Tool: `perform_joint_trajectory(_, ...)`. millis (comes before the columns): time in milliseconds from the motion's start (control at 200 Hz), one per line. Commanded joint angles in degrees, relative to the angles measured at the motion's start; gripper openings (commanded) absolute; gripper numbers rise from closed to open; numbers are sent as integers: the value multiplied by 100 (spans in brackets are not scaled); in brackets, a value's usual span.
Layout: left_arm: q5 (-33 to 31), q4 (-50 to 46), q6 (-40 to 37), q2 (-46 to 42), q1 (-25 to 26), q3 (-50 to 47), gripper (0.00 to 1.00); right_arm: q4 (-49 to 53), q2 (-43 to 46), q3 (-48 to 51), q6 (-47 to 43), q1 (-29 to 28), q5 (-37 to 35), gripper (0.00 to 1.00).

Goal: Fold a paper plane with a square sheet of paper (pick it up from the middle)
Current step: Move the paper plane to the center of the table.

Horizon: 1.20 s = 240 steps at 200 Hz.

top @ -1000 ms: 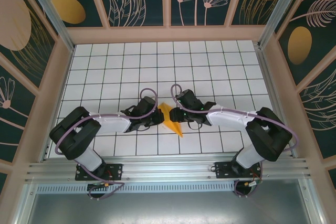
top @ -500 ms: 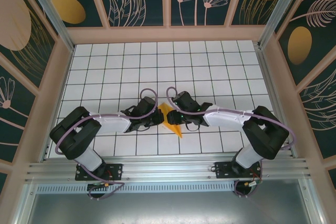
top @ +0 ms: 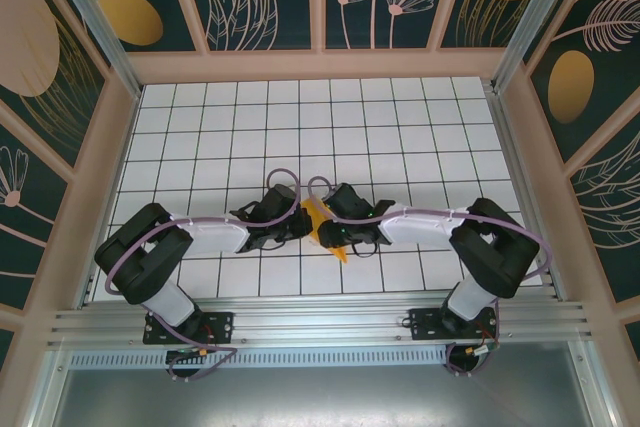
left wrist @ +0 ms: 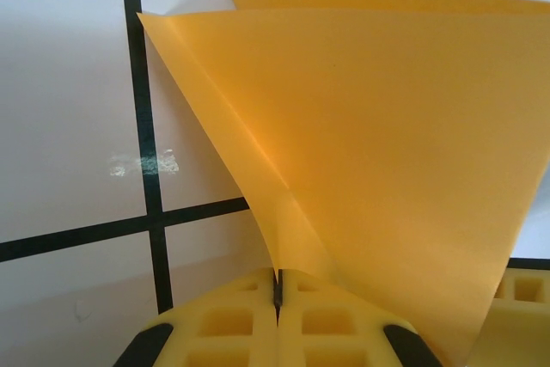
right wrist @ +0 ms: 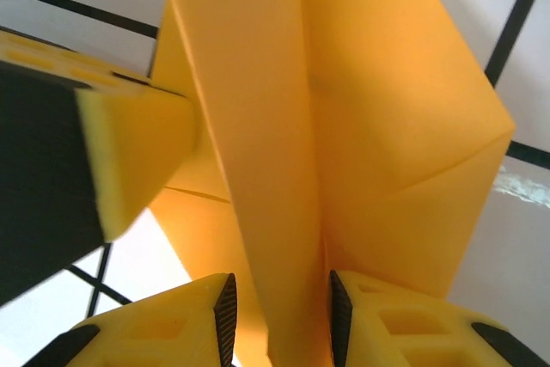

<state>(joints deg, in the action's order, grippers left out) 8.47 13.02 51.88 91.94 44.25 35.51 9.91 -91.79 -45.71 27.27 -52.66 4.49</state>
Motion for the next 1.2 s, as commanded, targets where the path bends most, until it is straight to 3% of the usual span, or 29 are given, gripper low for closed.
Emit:
perform_joint_trajectory(0, -21, -53, -138, 37, -23, -17, 5, 222, -33, -42, -37, -96, -168, 36)
perform_joint_trajectory(85, -15, -56, -133, 44, -22, -27, 5, 264, -78, -58, -12, -171, -227, 35)
perform_joint_trajectory(410, -90, -72, -100, -48, -28, -43, 8, 525, -318, -277, 189, -304, -677, 13)
perform_joint_trajectory(525, -282, -200, -28, -298, -28, -82, 18, 631, -252, -397, 439, -310, -981, 6)
perform_joint_trajectory(681, -1010, -552, 195, -1268, -37, -298, 50, 940, -239, -715, 922, -87, -1430, 4)
perform_joint_trajectory(946, -2166, -1288, 157, -2791, -74, -758, 62, 1242, -889, -1414, 1129, 386, -1406, 5)
perform_joint_trajectory(1196, -2548, -1387, 197, -3681, -92, -1062, 65, 1204, -1300, -1809, 1037, 433, -1430, 5)
